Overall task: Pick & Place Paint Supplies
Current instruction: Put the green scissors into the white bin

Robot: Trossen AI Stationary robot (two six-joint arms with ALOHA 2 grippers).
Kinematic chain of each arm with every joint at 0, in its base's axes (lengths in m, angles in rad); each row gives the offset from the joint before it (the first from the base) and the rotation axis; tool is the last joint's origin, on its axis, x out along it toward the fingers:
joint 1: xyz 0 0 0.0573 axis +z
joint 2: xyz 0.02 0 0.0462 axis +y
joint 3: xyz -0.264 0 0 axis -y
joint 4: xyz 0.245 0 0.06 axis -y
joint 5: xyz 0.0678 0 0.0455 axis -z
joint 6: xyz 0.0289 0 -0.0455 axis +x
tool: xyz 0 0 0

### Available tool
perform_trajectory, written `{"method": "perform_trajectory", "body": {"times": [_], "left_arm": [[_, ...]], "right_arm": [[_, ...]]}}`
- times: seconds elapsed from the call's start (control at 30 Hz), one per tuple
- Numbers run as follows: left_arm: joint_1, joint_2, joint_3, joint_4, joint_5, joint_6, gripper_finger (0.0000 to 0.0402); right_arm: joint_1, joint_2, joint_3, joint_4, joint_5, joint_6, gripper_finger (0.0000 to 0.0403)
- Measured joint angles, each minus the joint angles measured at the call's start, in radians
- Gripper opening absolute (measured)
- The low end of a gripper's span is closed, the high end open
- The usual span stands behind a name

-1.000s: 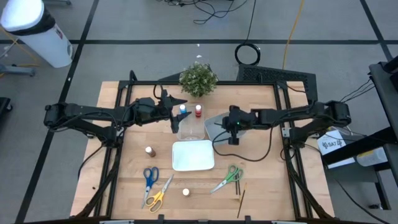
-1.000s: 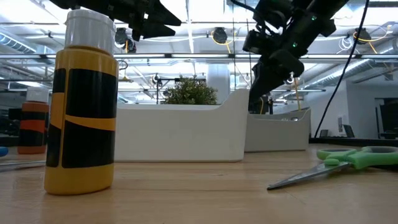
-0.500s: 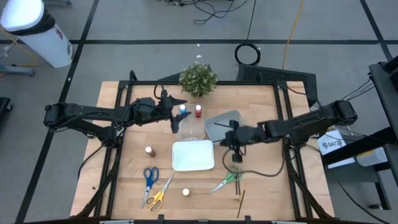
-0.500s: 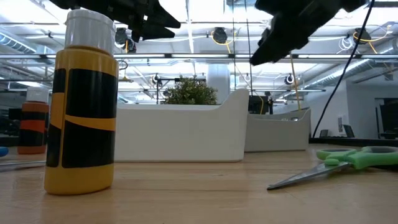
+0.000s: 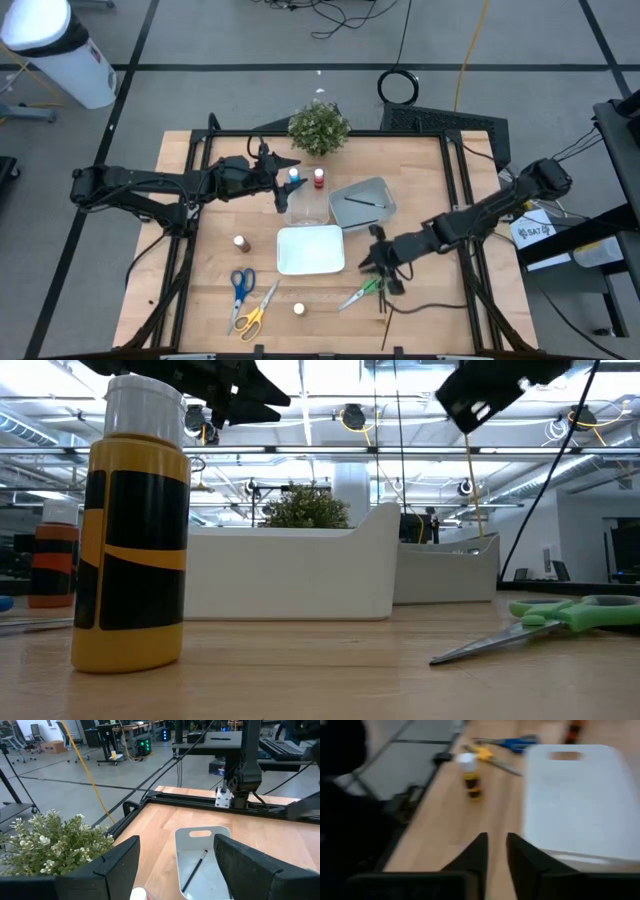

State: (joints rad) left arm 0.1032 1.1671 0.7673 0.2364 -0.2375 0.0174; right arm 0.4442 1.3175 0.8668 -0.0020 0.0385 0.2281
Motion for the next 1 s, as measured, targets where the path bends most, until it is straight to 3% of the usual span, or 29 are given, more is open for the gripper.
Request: {"method": "perform_trajectory", "body": {"times": [0.1, 0.2, 0.33, 0.53, 1.0], "left_arm": [[0.0, 0.0, 0.0, 0.001, 0.0, 0.0, 0.0269], [0.0, 0.0, 0.0, 0.001, 0.0, 0.0, 0.0269], [0.0, 0.0, 0.0, 0.001, 0.0, 0.0, 0.0269], [0.0, 0.0, 0.0, 0.001, 0.0, 0.0, 0.0269], [0.0, 0.0, 0.0, 0.003, 0.0, 0.001, 0.0269]], "right_arm": [[0.029, 0.027, -0.001, 0.04, -0.014, -0.027, 0.0119], [0.038, 0.062, -0.001, -0.037, -0.013, -0.025, 0.0167], [0.036, 0.128, -0.001, -0.203, -0.014, -0.004, 0.0196], [0.041, 0.208, -0.001, -0.302, -0.014, -0.039, 0.0195], [0.062, 0.304, -0.001, -0.277, -0.019, -0.139, 0.0158]]}}
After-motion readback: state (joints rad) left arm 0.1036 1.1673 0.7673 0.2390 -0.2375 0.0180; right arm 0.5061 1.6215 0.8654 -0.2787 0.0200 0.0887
